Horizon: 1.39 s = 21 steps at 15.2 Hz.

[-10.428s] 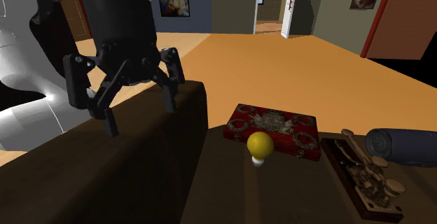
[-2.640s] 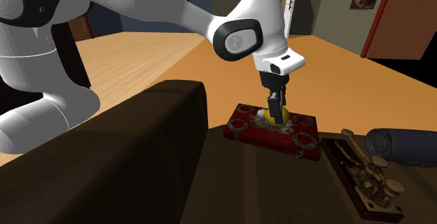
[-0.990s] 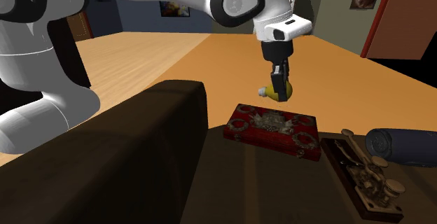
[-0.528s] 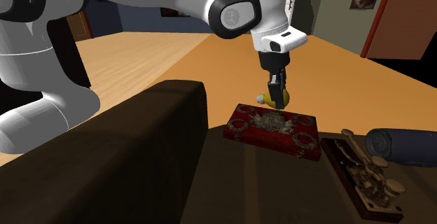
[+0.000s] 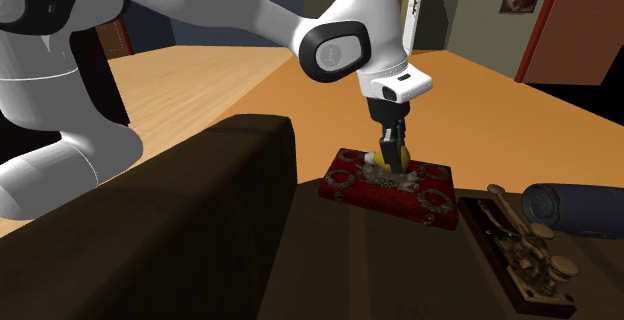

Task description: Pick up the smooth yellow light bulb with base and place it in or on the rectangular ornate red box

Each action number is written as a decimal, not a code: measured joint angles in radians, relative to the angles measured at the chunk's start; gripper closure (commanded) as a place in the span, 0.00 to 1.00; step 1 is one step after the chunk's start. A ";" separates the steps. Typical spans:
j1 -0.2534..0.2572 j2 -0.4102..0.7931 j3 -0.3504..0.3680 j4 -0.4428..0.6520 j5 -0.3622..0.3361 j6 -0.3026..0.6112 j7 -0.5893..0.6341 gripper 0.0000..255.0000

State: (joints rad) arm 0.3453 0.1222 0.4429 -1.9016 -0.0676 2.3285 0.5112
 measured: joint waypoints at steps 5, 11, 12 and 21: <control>0.000 0.001 -0.001 -0.016 -0.001 0.018 0.001 1.00; 0.000 0.001 -0.001 -0.017 -0.001 0.018 0.001 0.00; 0.000 0.001 -0.001 -0.017 -0.001 0.018 0.001 0.00; -0.012 -0.081 0.001 0.009 0.050 -0.080 -0.033 0.00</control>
State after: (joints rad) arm 0.3328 0.0417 0.4442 -1.8925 -0.0178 2.2485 0.4783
